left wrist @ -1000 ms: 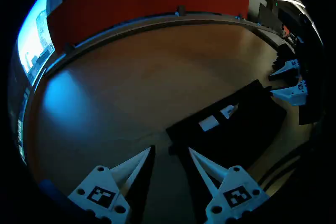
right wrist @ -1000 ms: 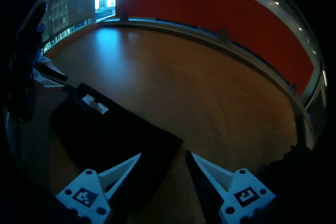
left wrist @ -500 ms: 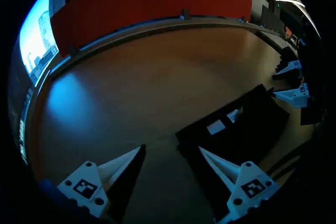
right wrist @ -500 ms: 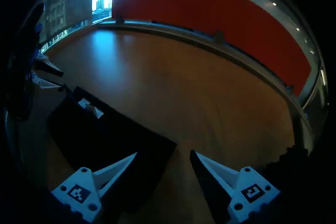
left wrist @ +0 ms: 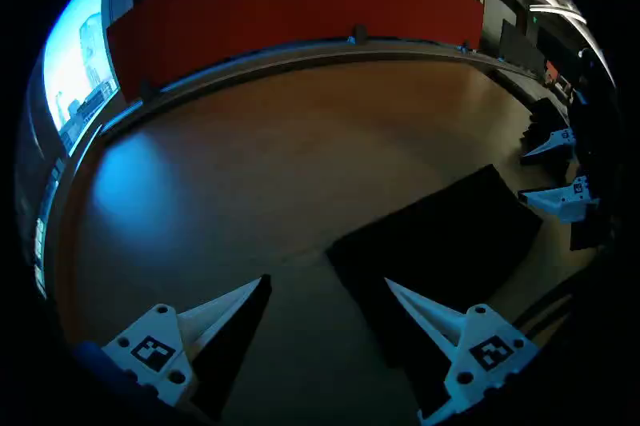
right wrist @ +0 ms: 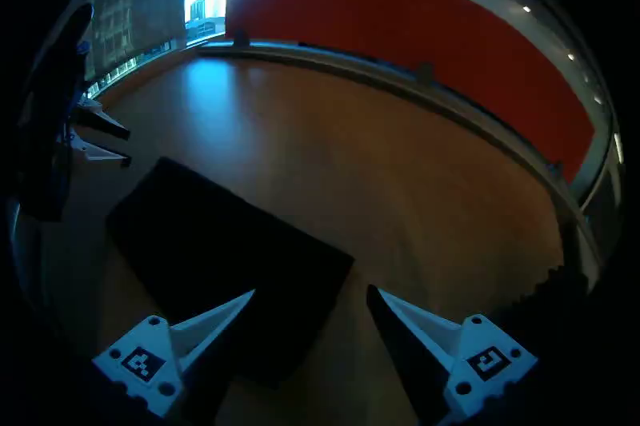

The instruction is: Fold towel

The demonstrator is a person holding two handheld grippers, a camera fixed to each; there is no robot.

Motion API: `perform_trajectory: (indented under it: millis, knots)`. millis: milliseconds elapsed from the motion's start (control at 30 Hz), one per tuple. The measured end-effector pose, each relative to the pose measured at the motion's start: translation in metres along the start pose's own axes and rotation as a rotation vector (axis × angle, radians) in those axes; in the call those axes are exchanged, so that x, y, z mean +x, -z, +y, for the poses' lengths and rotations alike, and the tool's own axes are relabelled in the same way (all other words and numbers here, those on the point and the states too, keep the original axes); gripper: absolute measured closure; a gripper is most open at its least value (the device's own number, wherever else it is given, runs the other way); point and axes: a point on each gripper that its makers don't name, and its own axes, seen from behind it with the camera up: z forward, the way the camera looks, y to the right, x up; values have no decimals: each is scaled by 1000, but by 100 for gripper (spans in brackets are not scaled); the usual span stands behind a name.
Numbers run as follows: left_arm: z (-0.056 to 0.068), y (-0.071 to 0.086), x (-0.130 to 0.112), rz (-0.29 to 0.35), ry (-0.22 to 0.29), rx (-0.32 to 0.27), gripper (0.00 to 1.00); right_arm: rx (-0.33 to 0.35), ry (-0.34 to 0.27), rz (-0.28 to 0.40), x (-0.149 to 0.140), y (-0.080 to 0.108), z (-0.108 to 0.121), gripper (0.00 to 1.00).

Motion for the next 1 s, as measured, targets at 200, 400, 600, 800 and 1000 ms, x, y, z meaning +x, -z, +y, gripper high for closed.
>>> perform_trajectory:
  millis: [200,400,600,800,1000]
  knots:
    - [9,21,-27,-10,41,-11,7,23,-4,-3,-20,16,-15,2]
    - [15,42,-63,-36,79,-9,7,37,-12,-7,-39,31,-24,4]
    - [19,62,-92,-54,120,-4,7,63,-11,-10,-53,38,-30,10]
    - [19,79,-110,-63,153,8,6,93,-4,-14,-60,37,-31,22]
    - [14,90,-121,-66,181,24,6,125,1,-33,-67,34,-35,36]
